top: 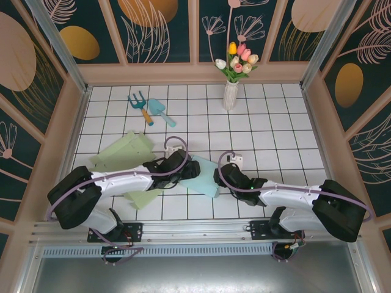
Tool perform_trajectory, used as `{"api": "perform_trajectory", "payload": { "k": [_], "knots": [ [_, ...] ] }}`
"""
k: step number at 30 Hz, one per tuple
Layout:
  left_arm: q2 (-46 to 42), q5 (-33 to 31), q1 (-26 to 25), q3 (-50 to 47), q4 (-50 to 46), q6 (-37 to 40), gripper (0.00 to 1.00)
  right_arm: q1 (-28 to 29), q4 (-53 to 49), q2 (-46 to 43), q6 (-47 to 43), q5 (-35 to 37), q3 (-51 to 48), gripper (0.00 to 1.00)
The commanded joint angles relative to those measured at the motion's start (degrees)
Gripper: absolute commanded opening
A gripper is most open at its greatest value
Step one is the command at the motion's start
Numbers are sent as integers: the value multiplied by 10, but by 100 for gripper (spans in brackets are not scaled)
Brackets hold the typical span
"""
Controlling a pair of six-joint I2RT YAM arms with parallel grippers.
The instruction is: Fold the paper box
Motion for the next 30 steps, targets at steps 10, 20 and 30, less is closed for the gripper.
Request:
{"api": "perform_trajectory", "payload": {
  "k": [10,20,30],
  "knots": [
    [6,25,-4,20,-65,-111,76,-5,-11,23,-9,-5,-12,45],
    [18,21,-9,44,-117,-151,70,-6,-11,26,-5,-4,-17,45],
    [17,-11,-32,86,-186,-172,69,-6,-13,24,-4,-4,-16,45]
  ]
}}
